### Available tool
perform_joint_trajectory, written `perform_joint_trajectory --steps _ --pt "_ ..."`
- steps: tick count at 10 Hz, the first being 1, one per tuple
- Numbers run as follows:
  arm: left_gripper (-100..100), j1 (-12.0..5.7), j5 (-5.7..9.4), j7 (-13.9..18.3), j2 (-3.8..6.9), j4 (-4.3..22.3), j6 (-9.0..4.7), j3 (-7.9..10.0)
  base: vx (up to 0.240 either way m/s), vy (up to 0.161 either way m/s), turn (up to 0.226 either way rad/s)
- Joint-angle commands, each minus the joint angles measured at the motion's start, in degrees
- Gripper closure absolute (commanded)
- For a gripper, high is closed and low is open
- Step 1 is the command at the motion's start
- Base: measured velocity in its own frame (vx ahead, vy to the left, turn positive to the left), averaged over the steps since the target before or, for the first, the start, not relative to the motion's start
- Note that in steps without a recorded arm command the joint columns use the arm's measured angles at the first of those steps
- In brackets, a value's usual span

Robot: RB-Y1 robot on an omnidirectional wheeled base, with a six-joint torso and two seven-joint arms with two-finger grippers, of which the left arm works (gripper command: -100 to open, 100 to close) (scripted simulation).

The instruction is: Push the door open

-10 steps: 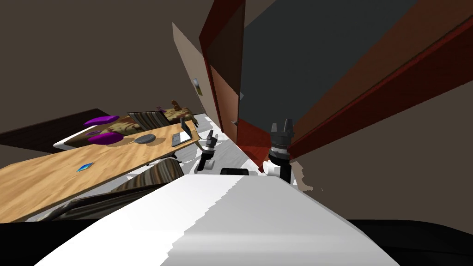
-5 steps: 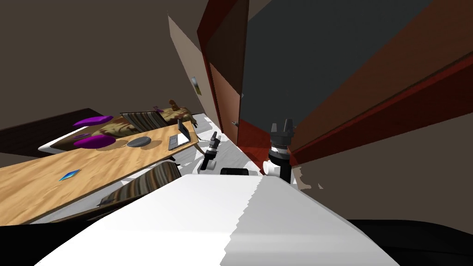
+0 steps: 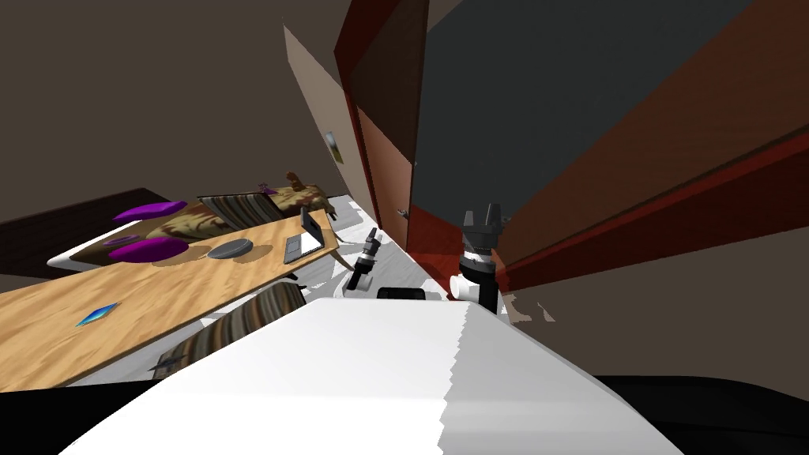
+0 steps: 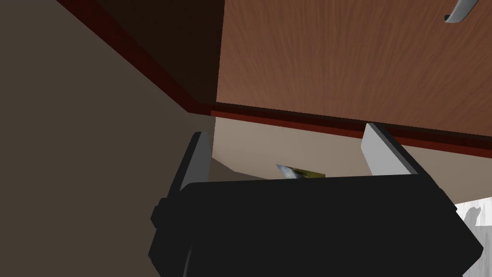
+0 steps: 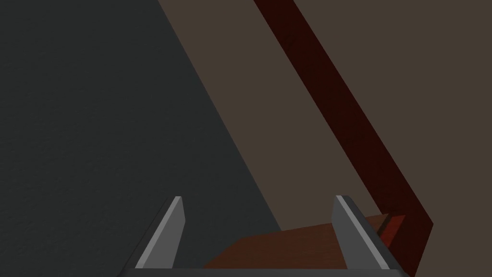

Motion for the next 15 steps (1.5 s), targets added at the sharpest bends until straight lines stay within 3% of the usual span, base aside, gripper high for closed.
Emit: perform_joint_trajectory --steps 1,15 --pt "-100 -0.95 -0.28 0.1 -0.05 2.1 -0.41 -0.82 0.096 0.063 -0.020" --pt "-100 -7.95 -2.18 2.0 0.52 19.0 -4.63 -7.34 0.096 0.052 -0.020"
